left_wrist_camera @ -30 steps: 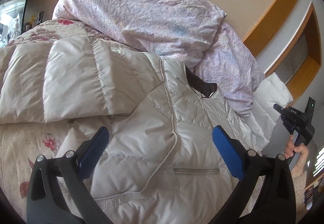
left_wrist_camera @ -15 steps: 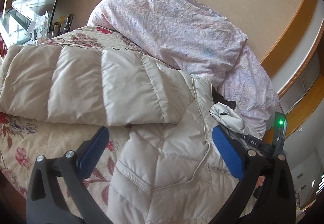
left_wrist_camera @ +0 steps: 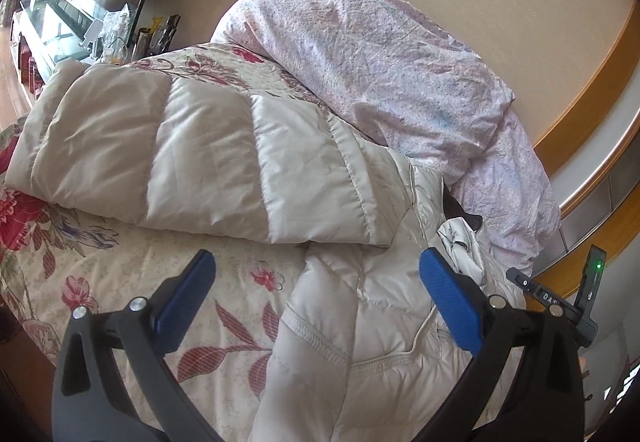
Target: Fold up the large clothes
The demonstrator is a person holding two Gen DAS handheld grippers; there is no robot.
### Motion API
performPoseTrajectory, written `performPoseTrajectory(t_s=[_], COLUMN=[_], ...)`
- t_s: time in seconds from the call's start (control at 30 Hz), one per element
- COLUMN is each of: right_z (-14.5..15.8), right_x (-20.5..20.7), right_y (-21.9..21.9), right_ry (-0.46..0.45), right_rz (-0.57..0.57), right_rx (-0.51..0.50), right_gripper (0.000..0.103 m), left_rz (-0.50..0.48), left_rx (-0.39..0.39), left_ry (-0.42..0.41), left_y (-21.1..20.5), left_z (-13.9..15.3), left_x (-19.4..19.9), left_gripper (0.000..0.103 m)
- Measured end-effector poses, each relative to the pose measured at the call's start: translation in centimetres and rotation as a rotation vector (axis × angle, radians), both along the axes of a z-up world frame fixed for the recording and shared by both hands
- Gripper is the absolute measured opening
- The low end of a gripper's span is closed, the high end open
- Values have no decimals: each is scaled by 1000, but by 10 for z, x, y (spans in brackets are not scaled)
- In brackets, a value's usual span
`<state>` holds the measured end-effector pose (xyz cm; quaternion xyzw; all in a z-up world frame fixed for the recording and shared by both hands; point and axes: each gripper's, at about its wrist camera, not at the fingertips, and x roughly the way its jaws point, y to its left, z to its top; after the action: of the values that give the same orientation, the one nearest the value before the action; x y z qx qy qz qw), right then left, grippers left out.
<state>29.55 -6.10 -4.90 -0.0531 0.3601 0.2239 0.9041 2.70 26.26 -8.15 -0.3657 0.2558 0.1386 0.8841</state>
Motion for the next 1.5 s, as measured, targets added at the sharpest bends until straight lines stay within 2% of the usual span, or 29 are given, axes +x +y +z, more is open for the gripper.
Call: performPoseTrajectory(t_s=[0.07, 0.13, 0.2, 0.23, 0.33, 0.47, 0.73, 0.83, 1.1, 1.23, 1.37, 1.43, 1.5], right_z=[-9, -28, -53, -69, -80, -80, -79, -78, -78, -78, -78, -78, -78], right_x=[21, 38, 47, 49, 45, 46, 49, 48, 47, 46, 46, 46, 45], right_y=[-3, 6, 23, 37, 56, 52, 45, 45, 43, 42, 42, 42, 42], right_ry=[14, 77, 145, 162, 107, 132, 148, 148, 143, 140, 138, 138, 138], right_rz=[-82, -95, -76, -74, -84, -80, -73, -72, -72, -69, -69, -70, -71], right_rx=[-21, -37, -98, -170, -259, -235, -184, -177, -158, -155, -153, -153, -150], right_gripper=[56, 56, 56, 57, 57, 57, 58, 58, 58, 58, 58, 58, 58], left_rz=[21, 41, 64, 77, 120, 193, 301, 355, 472, 516, 552, 557, 557], left_rx=[-13, -29, -47, -54, -94, -191, -386, -395, -425, -453, -442, -440, -438], left_ry=[-6, -10, -17, -16, -13, -33, -65, -72, -87, -112, -115, -121, -119], left_y=[4, 9, 13, 16, 26, 43, 70, 78, 107, 117, 126, 129, 133], left_z=[-2, -4, -6, -8, -14, -26, -52, -54, -60, -63, -63, -65, -67], left_x=[-5, -11, -15, -17, -22, -32, -37, -39, -47, -54, -58, -59, -59], left_gripper=[101, 101, 101, 101, 101, 94, 94, 90, 66, 59, 54, 48, 37])
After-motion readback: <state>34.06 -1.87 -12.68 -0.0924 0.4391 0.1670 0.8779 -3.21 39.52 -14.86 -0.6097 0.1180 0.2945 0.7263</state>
